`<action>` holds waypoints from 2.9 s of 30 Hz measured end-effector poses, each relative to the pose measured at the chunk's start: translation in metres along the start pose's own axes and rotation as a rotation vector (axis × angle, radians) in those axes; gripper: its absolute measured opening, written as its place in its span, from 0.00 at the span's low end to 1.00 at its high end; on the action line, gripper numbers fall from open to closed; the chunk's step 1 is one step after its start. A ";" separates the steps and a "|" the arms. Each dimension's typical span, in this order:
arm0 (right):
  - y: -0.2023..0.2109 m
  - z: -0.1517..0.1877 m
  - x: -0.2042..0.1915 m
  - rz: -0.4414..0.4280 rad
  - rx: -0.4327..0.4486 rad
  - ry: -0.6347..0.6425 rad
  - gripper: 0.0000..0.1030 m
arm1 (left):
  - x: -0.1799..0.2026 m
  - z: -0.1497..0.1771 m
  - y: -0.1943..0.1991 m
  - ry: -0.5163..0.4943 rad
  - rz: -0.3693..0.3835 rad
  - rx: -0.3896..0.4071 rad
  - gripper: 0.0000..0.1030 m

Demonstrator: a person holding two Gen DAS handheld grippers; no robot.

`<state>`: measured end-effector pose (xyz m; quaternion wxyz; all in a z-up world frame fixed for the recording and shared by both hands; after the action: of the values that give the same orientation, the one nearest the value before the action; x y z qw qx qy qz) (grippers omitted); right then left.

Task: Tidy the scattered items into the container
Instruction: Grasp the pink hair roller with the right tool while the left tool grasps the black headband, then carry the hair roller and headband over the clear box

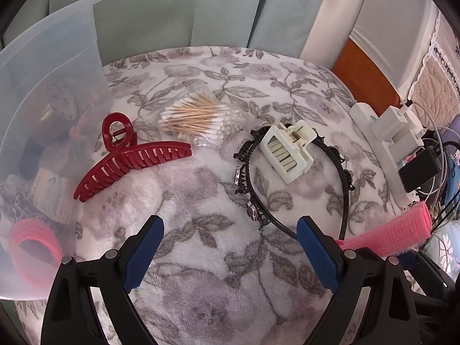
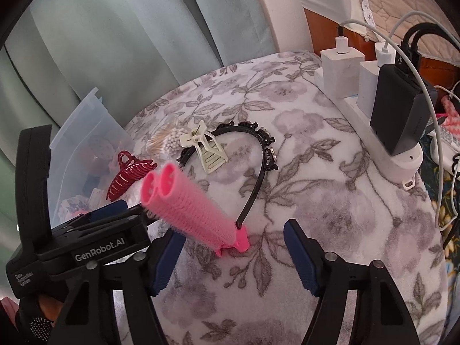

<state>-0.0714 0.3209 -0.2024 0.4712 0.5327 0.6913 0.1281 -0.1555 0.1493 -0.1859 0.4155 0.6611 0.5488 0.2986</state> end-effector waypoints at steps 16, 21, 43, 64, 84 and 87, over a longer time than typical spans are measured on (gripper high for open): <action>-0.012 -0.005 0.002 -0.034 0.010 -0.033 0.44 | 0.018 -0.019 -0.034 -0.063 0.004 -0.035 0.84; -0.015 -0.007 0.003 -0.047 0.014 -0.041 0.41 | 0.021 -0.023 -0.037 -0.093 -0.014 -0.009 0.70; -0.008 -0.012 0.007 -0.045 0.045 -0.090 0.29 | 0.011 -0.019 -0.025 -0.063 -0.075 0.012 0.15; 0.055 -0.018 -0.013 -0.051 0.168 -0.087 0.29 | -0.039 0.004 0.036 0.078 -0.137 0.047 0.13; 0.105 -0.020 -0.056 -0.075 0.259 -0.015 0.29 | -0.048 -0.007 0.124 0.131 -0.081 0.205 0.13; 0.114 -0.023 -0.065 -0.083 0.280 -0.001 0.29 | -0.054 -0.011 0.141 0.149 -0.069 0.240 0.13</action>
<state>-0.0201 0.3180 -0.0795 0.3976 0.5643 0.7235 0.0106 -0.1093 0.0920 -0.0542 0.3017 0.6626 0.6323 0.2647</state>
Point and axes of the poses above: each gripper's, at about its wrist camera, not at the fingertips, and y roughly against the way its jaws point, x to its right, z to its underside, the point moved 5 cm from there along -y, roughly the way its jaws point, and after that the axes turned 11 degrees about -z, right-handed, at the moved point
